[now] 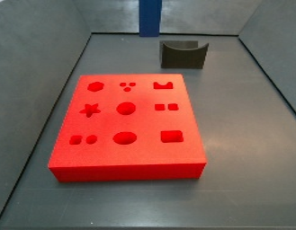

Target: Insert the rectangle object.

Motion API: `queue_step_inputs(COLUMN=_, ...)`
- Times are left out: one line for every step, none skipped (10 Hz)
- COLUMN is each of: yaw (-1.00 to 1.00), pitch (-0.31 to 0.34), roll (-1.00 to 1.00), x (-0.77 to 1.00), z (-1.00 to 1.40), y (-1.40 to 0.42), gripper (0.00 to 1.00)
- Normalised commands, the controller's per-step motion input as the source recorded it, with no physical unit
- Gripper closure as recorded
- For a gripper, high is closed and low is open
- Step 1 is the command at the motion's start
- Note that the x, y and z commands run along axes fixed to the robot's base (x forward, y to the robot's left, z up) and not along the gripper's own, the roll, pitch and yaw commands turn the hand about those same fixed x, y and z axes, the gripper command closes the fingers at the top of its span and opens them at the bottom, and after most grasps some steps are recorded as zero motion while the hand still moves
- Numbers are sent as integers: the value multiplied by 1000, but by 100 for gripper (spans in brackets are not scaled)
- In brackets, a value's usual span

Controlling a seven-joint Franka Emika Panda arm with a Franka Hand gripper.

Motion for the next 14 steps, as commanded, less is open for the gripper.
queue_step_inputs(yaw=0, pitch=0, roll=-73, x=0, z=-40, y=-60, gripper=100)
queue_step_inputs(yaw=0, pitch=0, roll=-206, x=0, z=-97, y=-157, gripper=100)
queue_step_inputs(yaw=0, pitch=0, roll=-320, x=0, z=-106, y=-357, gripper=100)
queue_step_inputs(yaw=0, pitch=34, roll=-370, x=-6, z=-177, y=-574, gripper=100)
queue_step_inputs(yaw=0, pitch=99, roll=-399, x=0, z=-191, y=-706, gripper=100)
queue_step_inputs(yaw=0, pitch=107, roll=-393, x=0, z=-183, y=-749, gripper=100)
queue_step_inputs(yaw=0, pitch=74, roll=-343, x=-51, z=-220, y=-809, gripper=100)
queue_step_inputs(yaw=0, pitch=50, roll=-299, x=-74, z=-240, y=-863, gripper=100)
queue_step_inputs(yaw=0, pitch=41, roll=-274, x=-71, z=-269, y=-891, gripper=100)
queue_step_inputs(yaw=0, pitch=43, roll=-244, x=-63, z=-303, y=-923, gripper=100)
queue_step_inputs(yaw=0, pitch=59, roll=-210, x=-49, z=-343, y=-951, gripper=100)
queue_step_inputs(yaw=0, pitch=59, roll=-179, x=-54, z=-394, y=-974, gripper=100)
queue_step_inputs(yaw=-6, pitch=69, roll=-149, x=-34, z=-394, y=-989, gripper=100)
queue_step_inputs(yaw=0, pitch=0, roll=-24, x=-17, z=-9, y=-286, gripper=100)
